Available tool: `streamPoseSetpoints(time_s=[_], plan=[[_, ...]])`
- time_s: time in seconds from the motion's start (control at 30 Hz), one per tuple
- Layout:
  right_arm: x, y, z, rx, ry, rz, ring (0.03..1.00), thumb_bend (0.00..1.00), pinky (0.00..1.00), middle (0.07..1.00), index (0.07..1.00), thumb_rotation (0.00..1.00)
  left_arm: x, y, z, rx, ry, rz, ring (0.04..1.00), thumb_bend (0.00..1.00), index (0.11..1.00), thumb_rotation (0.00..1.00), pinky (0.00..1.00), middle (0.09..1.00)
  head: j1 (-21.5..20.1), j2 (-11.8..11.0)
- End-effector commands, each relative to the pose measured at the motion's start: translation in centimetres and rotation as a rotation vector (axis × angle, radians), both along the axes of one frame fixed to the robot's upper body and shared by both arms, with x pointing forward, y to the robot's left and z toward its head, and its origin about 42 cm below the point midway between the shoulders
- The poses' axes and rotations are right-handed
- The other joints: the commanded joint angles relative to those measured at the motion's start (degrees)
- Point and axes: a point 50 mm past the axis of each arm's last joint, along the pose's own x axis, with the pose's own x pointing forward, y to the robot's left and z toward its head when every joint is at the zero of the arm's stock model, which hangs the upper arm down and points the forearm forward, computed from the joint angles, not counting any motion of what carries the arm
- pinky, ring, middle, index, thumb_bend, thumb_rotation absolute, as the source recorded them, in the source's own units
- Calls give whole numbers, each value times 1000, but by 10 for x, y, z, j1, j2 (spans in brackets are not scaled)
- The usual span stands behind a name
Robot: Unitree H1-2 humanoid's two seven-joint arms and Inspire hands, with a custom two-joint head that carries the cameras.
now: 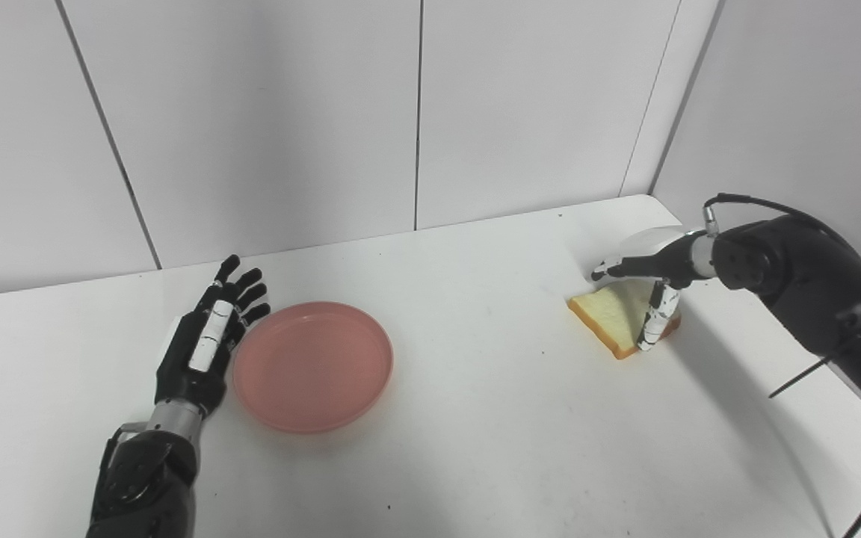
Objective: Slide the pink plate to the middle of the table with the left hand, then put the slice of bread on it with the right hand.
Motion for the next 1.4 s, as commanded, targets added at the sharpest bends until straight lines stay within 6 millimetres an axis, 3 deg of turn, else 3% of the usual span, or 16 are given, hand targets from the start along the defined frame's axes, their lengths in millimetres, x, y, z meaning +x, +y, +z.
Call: streamPoseSetpoints(time_s=[0.0,0.33,0.7,0.93,1.0,1.07,1.1,1.17,1.37], plan=[[1,-8,29,-41,-70,17,992,1000,979,989,935,394,0,3,2,-1,-26,8,892,875,936,716,837,891,0,2],[1,-10,24,-94,-75,25,993,1000,988,996,943,338,0,3,2,2,-21,5,894,872,940,719,840,896,1,1],[-3,-12,12,-139,-86,91,984,1000,963,987,941,392,0,4,2,6,-20,4,897,884,939,715,841,895,1,4],[-3,-10,6,-149,-115,111,958,1000,935,959,923,298,0,3,3,5,-21,3,890,873,938,714,838,888,1,4],[-4,-9,2,-164,-146,136,917,1000,885,931,910,218,1,3,3,6,-21,4,889,876,936,715,839,885,1,4],[-5,-8,-4,-157,-177,164,811,991,713,869,872,136,0,2,3,5,-20,3,888,877,935,714,839,885,2,5],[-5,-9,-7,-144,-188,176,797,988,689,863,869,129,0,2,2,5,-20,2,888,877,935,714,839,885,2,5],[-6,-9,-12,-113,-194,195,690,951,550,796,838,76,0,3,2,5,-18,0,891,873,938,713,839,888,2,5],[-8,-6,-15,-88,-191,206,515,844,436,635,801,26,-1,3,2,5,-17,0,896,869,942,712,843,898,1,7]])
